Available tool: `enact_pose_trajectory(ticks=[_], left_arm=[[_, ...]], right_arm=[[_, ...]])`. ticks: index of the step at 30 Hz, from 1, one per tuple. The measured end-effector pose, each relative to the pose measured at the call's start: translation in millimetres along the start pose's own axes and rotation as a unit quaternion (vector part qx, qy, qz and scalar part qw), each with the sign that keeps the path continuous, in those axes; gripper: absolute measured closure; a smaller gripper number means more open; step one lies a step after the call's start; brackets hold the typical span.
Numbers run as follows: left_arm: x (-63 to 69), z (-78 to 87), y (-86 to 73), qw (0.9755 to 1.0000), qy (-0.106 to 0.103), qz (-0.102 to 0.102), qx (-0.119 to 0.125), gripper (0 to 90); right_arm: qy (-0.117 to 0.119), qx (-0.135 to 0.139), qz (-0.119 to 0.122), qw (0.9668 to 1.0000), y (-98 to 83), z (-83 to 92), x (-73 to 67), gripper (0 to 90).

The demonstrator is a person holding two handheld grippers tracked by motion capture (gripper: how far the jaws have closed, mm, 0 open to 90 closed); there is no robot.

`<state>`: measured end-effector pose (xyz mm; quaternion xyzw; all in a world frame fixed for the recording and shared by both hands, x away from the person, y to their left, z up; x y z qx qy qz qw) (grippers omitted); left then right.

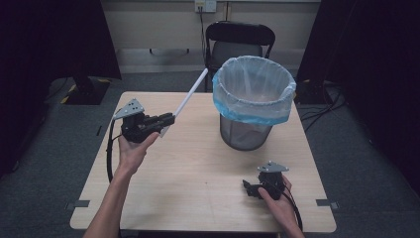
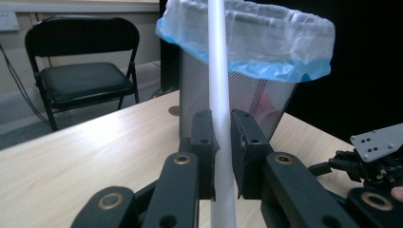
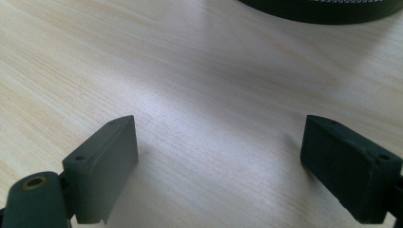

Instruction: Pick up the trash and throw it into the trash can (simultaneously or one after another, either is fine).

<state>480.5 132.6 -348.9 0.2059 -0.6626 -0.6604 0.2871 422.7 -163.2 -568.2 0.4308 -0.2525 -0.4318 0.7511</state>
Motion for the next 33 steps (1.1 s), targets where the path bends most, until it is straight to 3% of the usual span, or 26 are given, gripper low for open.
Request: enact_pose_trajectory(ticks=[3,6,8,17,26,33], left_arm=[[5.9,-6.2,10.4,0.9999,-0.007,-0.001,0.007,80.8],[5.7,-9.5,14.1,1.0,-0.001,-0.003,0.002,80.8],[7.2,-13.3,19.1,1.0,-0.008,0.004,0.005,80.8],[16.6,-32.5,42.0,0.9994,-0.031,-0.003,0.015,80.9],[22.9,-45.0,50.8,0.9987,-0.046,0.008,0.022,80.9],[31.7,-63.5,63.0,0.9981,-0.057,-0.01,0.022,80.9]], right_arm=[[0.0,0.0,0.0,1.0,0.0,0.0,0.0,11.4],[0.0,0.0,0.0,1.0,0.0,0.0,0.0,11.4],[0.0,0.0,0.0,1.0,0.0,0.0,0.0,11.3],[0.0,0.0,0.0,1.0,0.0,0.0,0.0,11.4],[0.0,0.0,0.0,1.0,0.0,0.0,0.0,11.4],[0.0,0.0,0.0,1.0,0.0,0.0,0.1,11.4]])
Point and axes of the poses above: each handheld gripper's, and its own axes: z roughly backward along the jaws, y roughly out of its top, x roughly to its right, the point moved 10 cm from there along -z, roughly forward along the jaws, and after that the axes turned 13 degrees about x, right-handed, at the moved point
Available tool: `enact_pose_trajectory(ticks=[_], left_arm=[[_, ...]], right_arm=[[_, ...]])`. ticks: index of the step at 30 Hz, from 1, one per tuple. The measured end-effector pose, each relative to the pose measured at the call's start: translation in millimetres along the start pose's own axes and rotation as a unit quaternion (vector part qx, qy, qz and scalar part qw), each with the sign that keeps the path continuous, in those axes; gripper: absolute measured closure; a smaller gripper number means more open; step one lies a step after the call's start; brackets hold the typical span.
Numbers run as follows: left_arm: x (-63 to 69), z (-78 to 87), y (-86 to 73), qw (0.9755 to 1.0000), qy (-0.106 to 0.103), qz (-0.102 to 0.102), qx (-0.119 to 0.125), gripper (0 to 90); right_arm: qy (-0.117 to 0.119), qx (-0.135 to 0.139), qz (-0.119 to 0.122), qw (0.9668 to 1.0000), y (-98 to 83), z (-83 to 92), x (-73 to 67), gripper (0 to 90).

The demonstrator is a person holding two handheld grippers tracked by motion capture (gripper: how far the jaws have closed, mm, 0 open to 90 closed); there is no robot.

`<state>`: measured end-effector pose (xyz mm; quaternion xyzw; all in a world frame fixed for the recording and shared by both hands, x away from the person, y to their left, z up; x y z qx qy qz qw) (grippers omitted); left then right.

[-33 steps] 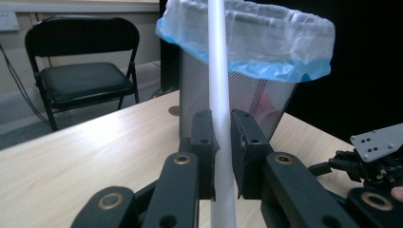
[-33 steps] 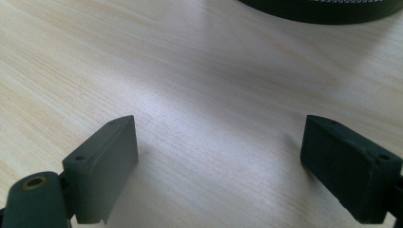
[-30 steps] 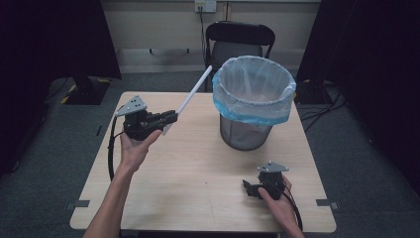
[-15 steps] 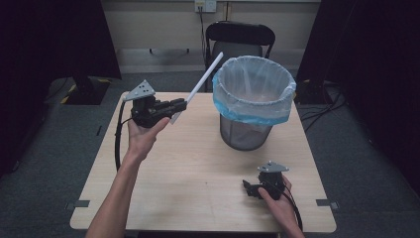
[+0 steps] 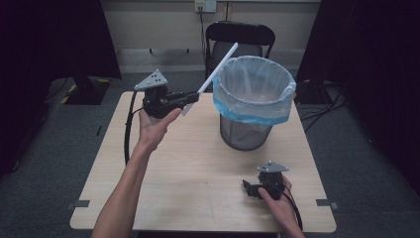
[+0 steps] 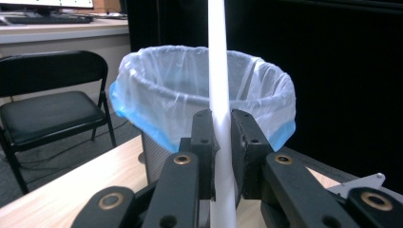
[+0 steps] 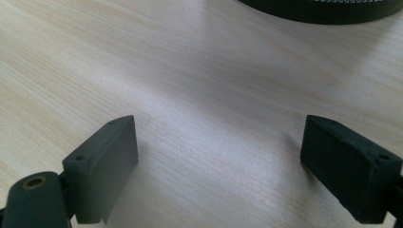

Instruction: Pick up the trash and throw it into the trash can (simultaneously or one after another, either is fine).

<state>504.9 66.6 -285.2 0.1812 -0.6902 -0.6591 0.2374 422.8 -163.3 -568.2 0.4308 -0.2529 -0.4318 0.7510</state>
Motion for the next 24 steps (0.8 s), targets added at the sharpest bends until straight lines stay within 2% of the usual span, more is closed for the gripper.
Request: enact_pose_trajectory(ticks=[17,22,24], left_arm=[[7.5,-31.4,13.0,0.9998,-0.02,0.005,0.003,80.8],[8.1,-43.0,15.5,0.9996,-0.027,-0.006,-0.001,80.8],[8.4,-47.5,16.3,0.9996,-0.03,-0.002,0.0,80.8]], right_arm=[[0.001,0.0,0.0,1.0,0.0,0.0,-0.1,11.4],[0.0,0.0,0.0,1.0,0.0,0.0,0.0,11.3],[0.0,0.0,0.0,1.0,0.0,0.0,0.0,11.4]])
Point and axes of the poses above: each handheld gripper's, and its own axes: z roughly backward along the jaws, y roughly out of its top, x roughly to its right, the point moved 10 cm from there along -z, roughly forward along the jaws, and after that the axes turned 13 degrees about x, right-handed, at the moved point
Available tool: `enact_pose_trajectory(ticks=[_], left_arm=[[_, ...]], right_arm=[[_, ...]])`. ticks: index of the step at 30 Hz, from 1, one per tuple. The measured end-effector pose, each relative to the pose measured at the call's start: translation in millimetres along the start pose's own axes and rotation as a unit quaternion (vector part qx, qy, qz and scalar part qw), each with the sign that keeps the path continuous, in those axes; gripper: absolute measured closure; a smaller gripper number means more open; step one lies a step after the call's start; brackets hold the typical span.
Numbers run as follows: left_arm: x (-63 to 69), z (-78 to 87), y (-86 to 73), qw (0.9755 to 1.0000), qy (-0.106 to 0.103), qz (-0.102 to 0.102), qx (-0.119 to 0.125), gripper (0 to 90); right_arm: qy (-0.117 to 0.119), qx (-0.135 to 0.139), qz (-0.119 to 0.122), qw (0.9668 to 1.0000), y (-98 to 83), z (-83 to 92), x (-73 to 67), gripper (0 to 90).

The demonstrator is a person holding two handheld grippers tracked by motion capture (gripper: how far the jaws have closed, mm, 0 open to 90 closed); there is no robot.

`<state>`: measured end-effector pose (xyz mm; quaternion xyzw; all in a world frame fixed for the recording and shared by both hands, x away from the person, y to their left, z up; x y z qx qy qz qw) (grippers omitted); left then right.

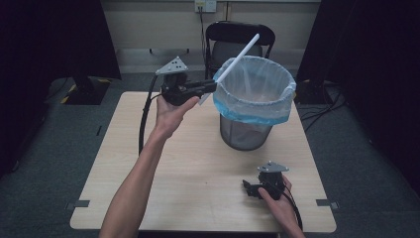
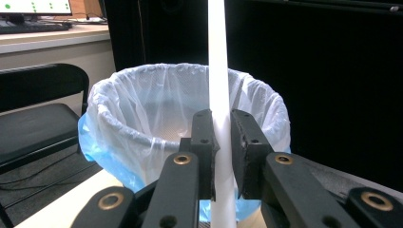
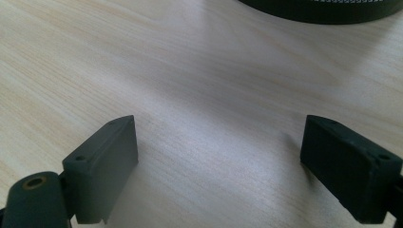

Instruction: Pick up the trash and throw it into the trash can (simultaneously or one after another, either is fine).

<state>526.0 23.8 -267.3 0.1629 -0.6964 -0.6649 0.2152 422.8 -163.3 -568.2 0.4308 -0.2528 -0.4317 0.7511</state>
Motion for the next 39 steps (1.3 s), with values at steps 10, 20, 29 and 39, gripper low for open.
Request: enact_pose_trajectory(ticks=[10,20,29,39], left_arm=[[0.9,-20.1,11.4,1.0,-0.008,0.001,0.005,80.8],[8.5,-38.5,14.7,0.9997,-0.022,0.006,0.006,80.8],[8.4,-61.5,16.6,0.9995,-0.031,0.009,-0.005,81.2],[2.7,-82.2,15.3,0.9996,-0.024,0.009,-0.012,81.1]], right_arm=[[0.0,0.0,0.0,1.0,-0.1,0.1,-0.2,11.4],[0.001,0.0,0.0,1.0,-0.1,0.1,-0.1,11.4],[-0.001,0.0,-0.001,1.0,0.1,-0.1,-0.1,11.4],[0.0,0.001,0.0,1.0,0.1,-0.1,-0.1,11.4]])
Point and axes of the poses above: each handheld gripper's, and its own axes: z roughly backward along the jaws, y roughly out of its top, x roughly to its right, the point moved 10 cm from there along -z, roughly forward along the jaws, and after that the axes turned 13 degrees about x, right-handed, at the moved point
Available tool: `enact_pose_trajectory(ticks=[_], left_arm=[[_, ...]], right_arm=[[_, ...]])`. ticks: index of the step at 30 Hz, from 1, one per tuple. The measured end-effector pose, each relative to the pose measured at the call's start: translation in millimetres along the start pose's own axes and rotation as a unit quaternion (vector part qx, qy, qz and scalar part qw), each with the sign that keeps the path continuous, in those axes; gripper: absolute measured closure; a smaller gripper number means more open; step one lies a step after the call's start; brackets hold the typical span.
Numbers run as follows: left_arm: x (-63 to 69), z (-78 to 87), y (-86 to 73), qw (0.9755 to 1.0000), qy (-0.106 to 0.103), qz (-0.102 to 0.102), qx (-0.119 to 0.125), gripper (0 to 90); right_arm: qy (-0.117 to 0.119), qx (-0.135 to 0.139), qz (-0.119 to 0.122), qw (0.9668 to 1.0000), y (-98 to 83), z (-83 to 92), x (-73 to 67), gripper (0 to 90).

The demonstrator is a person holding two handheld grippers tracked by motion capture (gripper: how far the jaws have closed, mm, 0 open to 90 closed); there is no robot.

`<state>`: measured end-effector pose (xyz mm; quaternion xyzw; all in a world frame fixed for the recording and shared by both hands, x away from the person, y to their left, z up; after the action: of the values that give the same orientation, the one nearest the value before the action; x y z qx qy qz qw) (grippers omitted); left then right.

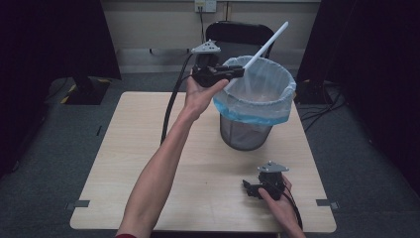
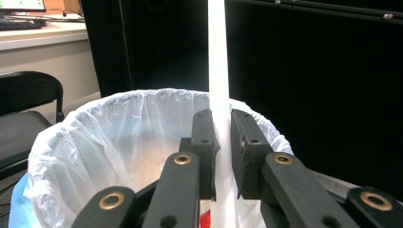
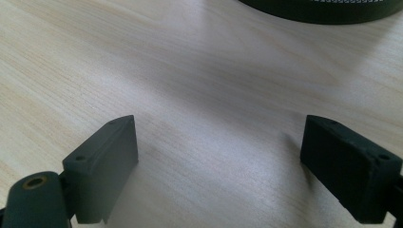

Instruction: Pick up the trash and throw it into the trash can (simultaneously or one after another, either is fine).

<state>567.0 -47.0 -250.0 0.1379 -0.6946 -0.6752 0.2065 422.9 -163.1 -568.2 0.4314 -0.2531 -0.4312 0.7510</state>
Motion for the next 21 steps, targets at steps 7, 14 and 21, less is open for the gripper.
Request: enact_pose_trajectory(ticks=[7,14,21], left_arm=[[-4.8,-13.9,-1.0,0.9999,0.004,0.009,0.0,80.9],[-6.0,-23.0,-6.8,0.9999,0.005,0.013,-0.004,71.8],[-5.8,-18.9,-7.2,0.9999,0.012,0.006,-0.007,45.6]], right_arm=[[0.0,0.0,0.001,1.0,0.0,0.0,0.1,11.4],[0.0,0.0,0.0,1.0,0.0,0.0,0.1,11.4],[0.001,0.0,0.001,1.0,0.0,0.0,0.1,11.4]])
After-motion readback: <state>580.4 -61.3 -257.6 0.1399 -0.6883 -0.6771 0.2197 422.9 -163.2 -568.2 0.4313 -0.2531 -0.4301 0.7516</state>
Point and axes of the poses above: each handheld gripper's, and its own axes: z roughly backward along the jaws, y roughly out of its top, x roughly to its right, the point moved 10 cm from there along -z, roughly forward along the jaws, and after that the axes turned 13 degrees about x, right-handed, at the moved point
